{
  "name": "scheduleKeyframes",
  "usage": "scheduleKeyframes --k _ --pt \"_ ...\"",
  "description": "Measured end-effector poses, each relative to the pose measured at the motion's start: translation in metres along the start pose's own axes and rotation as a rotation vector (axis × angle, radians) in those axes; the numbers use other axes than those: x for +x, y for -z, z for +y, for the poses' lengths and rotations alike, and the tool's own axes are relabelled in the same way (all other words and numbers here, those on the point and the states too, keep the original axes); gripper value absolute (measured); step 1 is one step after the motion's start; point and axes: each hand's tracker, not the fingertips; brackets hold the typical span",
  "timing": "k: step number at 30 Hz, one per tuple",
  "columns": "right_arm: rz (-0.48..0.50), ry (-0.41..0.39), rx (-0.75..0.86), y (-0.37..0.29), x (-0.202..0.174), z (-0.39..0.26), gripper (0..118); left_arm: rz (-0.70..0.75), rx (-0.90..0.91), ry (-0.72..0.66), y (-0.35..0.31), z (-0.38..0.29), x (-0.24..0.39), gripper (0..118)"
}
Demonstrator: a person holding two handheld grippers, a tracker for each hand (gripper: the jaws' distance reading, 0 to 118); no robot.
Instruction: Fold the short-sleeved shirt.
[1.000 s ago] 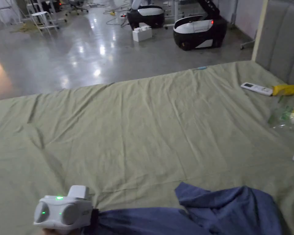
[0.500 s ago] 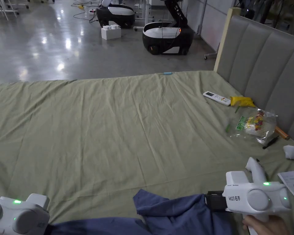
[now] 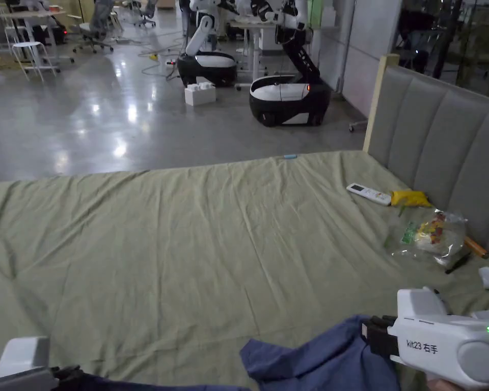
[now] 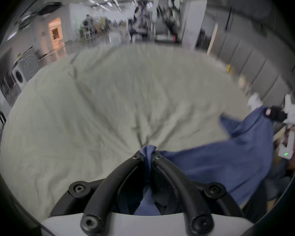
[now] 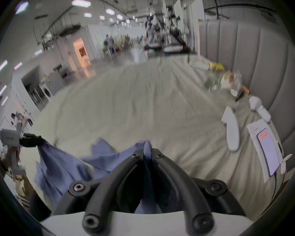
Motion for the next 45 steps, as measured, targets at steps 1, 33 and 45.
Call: scheduleKeyframes --k 1,33,45 --pt "0.018 0.005 0.036 -0.015 -0.004 0.008 8 -0.02 0.078 -0.02 -0.026 0.004 -0.001 7" --pt "-0.083 -0.153 0.795 -0.297 -0.127 0.256 4 0.168 0.904 -0.029 -0.418 0.138 -0.021 7" --pt "-0.116 -0.157 0.795 -0.268 -0.129 0.269 4 0.196 0.878 -0.051 -0.381 0.163 -0.026 7"
